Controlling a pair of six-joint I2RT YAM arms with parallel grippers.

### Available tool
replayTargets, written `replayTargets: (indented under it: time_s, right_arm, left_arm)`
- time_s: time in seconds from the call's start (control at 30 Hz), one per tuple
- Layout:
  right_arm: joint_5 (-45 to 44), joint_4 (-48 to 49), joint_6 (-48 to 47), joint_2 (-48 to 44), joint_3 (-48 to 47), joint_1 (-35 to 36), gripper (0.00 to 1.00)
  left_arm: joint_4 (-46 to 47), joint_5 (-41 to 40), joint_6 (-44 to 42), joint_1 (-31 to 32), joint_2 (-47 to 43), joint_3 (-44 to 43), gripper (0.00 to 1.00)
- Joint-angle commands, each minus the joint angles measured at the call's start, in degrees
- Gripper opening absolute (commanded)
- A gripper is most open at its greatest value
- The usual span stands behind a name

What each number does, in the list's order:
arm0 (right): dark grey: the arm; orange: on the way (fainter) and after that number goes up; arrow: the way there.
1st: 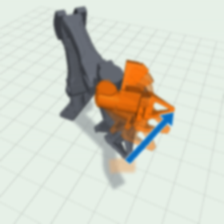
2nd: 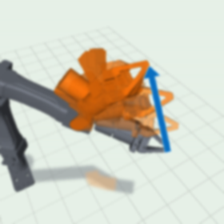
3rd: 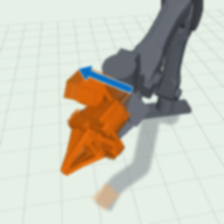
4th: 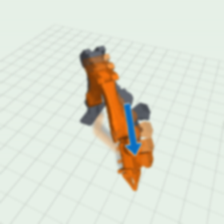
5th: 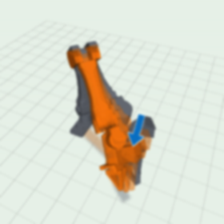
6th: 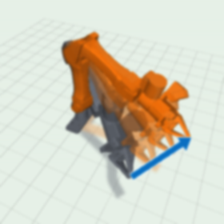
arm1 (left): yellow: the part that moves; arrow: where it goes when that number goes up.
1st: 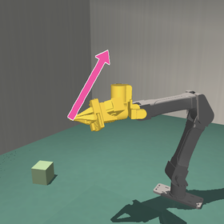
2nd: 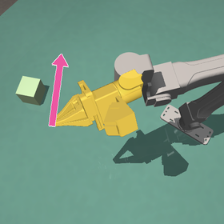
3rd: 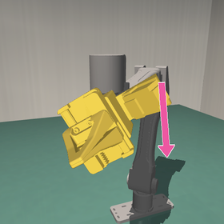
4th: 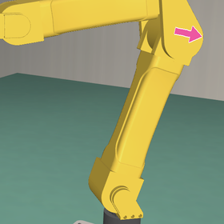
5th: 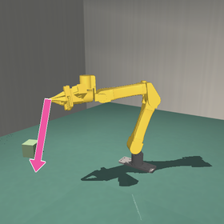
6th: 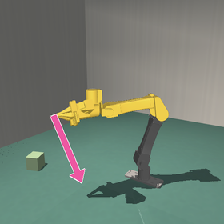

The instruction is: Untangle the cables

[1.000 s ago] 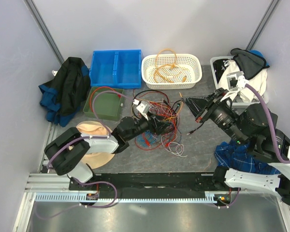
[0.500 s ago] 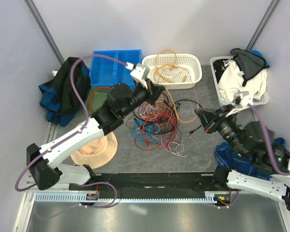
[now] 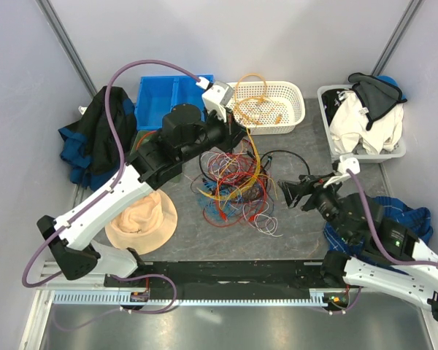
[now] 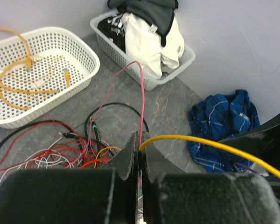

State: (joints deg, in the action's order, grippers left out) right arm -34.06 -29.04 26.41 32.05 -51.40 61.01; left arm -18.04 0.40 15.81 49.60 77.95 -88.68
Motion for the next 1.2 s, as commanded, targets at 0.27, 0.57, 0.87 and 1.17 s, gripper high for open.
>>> replayTargets:
  time_s: [0.27,0.57,0.87,1.17]
  right_arm:
    - [6.80,11.36,-6.20,0.11,-1.70,0.16,0.76]
    - [18.68,29.64,-1.81,2.83,9.82,0.07,0.68]
    - [22.55,42.74,-0.49,16.19,11.93,0.16,0.72]
    - [19.66,47.32,-1.72,26.47,11.05,0.16,0.71]
  left_arm:
    - [-6.22,0.56,1.94,-0.12,3.78,-7.73,0.02]
    - [0.18,-0.14,8.35,-0.21,4.40,-7.65,0.02]
    - [9.43,-0.14,14.07,-0.12,1.59,0.97,0.02]
    - [9.17,1.00,14.25,-0.12,0.89,1.32,0.02]
